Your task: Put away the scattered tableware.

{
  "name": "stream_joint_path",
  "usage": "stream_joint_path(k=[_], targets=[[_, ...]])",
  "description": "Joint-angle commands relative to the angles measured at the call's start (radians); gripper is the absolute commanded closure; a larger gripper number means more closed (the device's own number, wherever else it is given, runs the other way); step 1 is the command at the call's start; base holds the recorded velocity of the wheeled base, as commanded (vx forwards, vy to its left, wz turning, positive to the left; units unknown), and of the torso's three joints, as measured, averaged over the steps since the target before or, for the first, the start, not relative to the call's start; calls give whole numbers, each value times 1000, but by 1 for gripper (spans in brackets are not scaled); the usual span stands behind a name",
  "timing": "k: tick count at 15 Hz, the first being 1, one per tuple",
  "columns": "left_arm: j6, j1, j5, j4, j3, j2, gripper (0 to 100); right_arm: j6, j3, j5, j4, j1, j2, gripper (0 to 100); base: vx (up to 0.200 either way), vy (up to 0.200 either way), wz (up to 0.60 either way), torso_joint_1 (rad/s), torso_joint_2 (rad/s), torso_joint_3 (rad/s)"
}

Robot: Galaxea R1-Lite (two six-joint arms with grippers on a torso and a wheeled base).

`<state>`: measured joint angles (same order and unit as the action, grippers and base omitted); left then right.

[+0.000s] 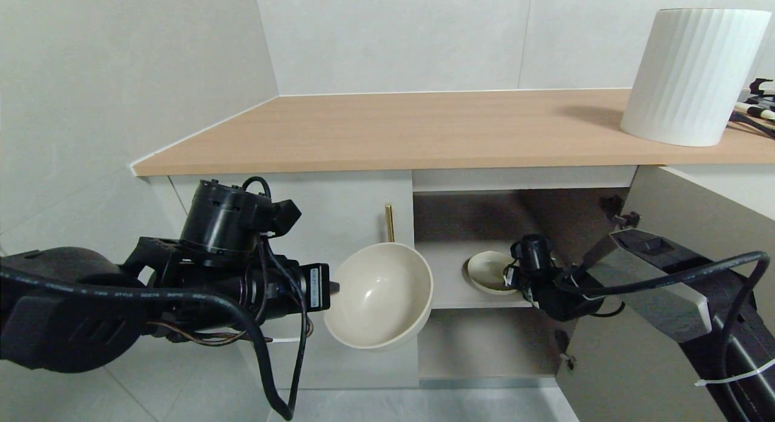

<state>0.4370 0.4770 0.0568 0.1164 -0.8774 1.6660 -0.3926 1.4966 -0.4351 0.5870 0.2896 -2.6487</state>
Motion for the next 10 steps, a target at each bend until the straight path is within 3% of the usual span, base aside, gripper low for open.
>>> stream_joint_path(k=[1,3,6,8,10], targets=[[0,0,0,0,0,12,100,-8,-7,1,2,2,10,0,0,0,0,0,0,0],[0,0,-2,0,-3,23,100,-22,-21,1,0,5,29,0,0,0,0,0,0,0],[26,29,-9,58,-8,109,100,-23,-230,36,0,13,219,0,0,0,0,0,0,0],[43,60,-11,80,-9,156,100,-22,-374,108,-6,40,362,0,0,0,0,0,0,0],[43,87,-57,88,-14,204,100,-20,-466,228,-53,82,533,0,0,0,0,0,0,0]])
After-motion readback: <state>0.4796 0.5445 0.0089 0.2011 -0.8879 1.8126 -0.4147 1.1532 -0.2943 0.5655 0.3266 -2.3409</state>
